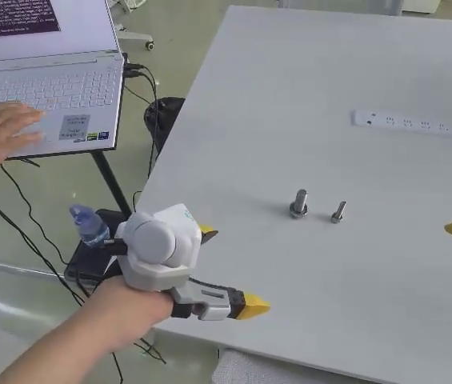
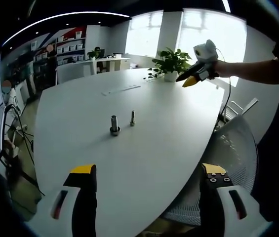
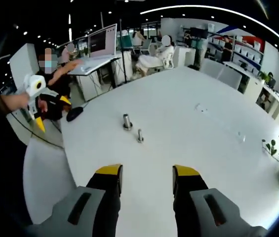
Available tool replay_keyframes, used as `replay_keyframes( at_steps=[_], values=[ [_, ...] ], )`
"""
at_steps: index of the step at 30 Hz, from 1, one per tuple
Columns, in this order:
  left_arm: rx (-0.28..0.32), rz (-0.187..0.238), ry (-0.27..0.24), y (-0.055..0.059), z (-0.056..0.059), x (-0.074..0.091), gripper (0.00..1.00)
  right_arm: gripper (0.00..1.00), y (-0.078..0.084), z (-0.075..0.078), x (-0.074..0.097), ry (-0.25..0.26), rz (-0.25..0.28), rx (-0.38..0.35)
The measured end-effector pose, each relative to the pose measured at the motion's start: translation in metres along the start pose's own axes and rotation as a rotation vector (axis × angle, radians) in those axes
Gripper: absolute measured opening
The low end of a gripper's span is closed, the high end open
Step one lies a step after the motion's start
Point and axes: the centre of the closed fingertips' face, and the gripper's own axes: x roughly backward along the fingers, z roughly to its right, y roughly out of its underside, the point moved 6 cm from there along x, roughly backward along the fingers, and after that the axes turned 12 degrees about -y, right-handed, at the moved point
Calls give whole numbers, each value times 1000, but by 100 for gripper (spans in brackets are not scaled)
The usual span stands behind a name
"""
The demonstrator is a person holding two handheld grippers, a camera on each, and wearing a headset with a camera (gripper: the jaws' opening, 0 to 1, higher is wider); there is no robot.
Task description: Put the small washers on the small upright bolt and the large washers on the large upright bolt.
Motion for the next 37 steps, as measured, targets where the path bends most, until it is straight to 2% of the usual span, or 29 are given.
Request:
replay_keyframes(
  at_steps=[3,6,8,10,12,14,15,18,23,27,32,37],
  values=[
    [6,6,-6,-1,1,3,86,43,3,-13,6,-14,74,2],
    [21,31,-8,-5,2,5,86,46,11,-23,10,-6,114,-32],
    [37,42,-7,-7,2,5,86,47,15,-29,12,8,182,-47],
    [53,55,-6,-9,3,6,87,50,23,-39,12,-12,220,-94],
    [65,72,-3,-12,4,6,87,52,30,-44,13,7,228,-82],
    [73,79,-2,-13,5,6,87,60,35,-49,13,-1,269,-107],
    [77,82,-2,-13,5,5,87,63,38,-50,13,6,269,-108],
    [83,82,3,-13,6,3,87,61,49,-55,11,0,230,-94],
    [81,76,2,-12,6,2,88,63,58,-61,12,-21,248,-113],
    [84,74,-2,-10,6,2,89,69,64,-71,6,-67,237,-108],
    [90,66,-4,-3,7,4,90,77,69,-80,-1,-100,240,-91],
    [82,31,6,6,10,4,92,83,74,-85,-9,-121,220,-60]
  ],
)
